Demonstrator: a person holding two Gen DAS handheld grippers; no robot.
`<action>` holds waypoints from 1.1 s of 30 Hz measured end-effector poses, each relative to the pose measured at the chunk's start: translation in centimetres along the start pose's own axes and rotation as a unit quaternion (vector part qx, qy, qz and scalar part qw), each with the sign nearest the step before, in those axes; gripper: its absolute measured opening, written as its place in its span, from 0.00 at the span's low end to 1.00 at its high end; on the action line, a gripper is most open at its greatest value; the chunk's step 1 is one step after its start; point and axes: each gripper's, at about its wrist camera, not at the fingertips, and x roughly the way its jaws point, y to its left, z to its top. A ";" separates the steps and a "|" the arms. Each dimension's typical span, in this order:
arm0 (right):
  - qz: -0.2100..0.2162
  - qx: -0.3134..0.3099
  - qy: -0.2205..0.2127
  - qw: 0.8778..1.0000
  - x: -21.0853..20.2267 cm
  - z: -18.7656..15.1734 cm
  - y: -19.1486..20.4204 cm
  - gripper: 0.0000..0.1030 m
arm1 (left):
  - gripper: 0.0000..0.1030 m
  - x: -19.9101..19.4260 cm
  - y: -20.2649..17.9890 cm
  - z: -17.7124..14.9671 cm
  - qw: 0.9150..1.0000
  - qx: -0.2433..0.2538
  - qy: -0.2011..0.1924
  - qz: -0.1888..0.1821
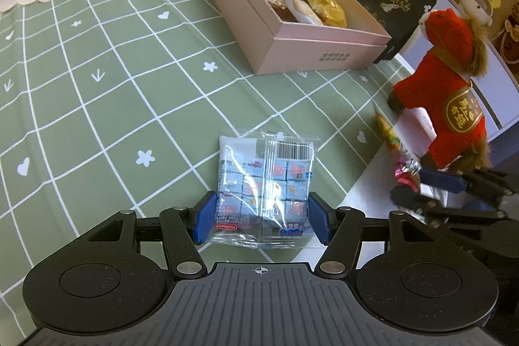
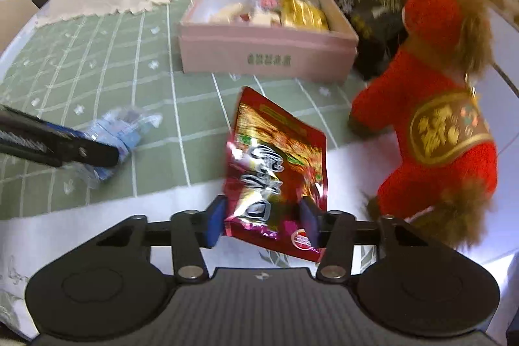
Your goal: Organize snacks
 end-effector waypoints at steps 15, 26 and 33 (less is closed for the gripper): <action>0.028 0.122 -0.034 0.992 -3.3 2.0 -5.4 0.11 | 0.63 0.0 -0.5 0.4 1.000 0.006 0.001 -0.006; 0.018 0.101 -0.027 0.994 0.9 1.6 -4.5 0.18 | 0.63 0.4 -0.7 0.4 1.000 0.008 0.008 -0.009; -0.010 0.073 -0.007 0.997 5.5 2.4 -2.8 0.19 | 0.63 -0.1 -0.7 0.2 1.000 0.012 0.007 -0.002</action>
